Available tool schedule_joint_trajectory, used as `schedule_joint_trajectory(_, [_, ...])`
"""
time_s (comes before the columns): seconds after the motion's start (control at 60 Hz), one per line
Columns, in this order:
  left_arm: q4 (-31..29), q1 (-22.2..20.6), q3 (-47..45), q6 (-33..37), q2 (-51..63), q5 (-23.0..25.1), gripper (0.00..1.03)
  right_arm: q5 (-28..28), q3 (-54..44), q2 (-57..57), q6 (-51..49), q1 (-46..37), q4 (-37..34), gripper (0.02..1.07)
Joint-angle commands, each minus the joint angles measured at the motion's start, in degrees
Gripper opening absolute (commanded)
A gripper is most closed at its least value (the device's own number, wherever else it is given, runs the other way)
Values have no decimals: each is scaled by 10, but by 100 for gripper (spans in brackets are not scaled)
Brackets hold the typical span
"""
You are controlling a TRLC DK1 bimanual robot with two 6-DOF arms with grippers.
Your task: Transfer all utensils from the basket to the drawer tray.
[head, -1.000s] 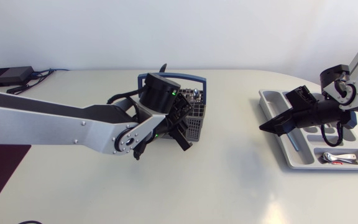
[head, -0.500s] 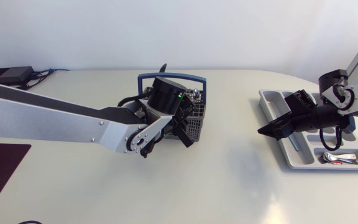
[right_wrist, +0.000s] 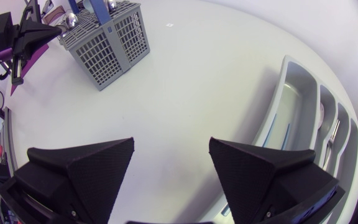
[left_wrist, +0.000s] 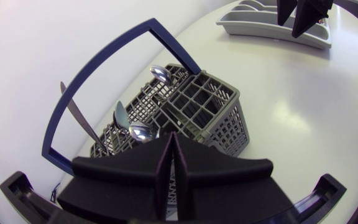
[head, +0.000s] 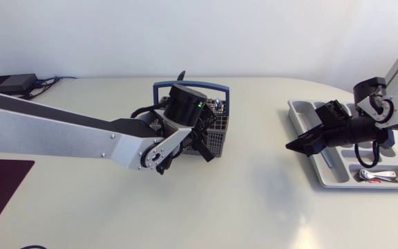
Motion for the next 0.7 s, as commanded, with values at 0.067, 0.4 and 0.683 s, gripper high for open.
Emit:
schedule_joint_trajectory(0.067, [5,2,-7,18,-33,-9,4,-3,-16,-10,-8,7,5,89])
schedule_joint_trajectory(0.4, [-14,4,-12,21,-93,-8,4,1,-23,-11,-8,13,11,89])
schedule_joint_trajectory(0.683, [-16,-3,-27,20,-112,-7,4,1,-25,-9,-8,17,12,89])
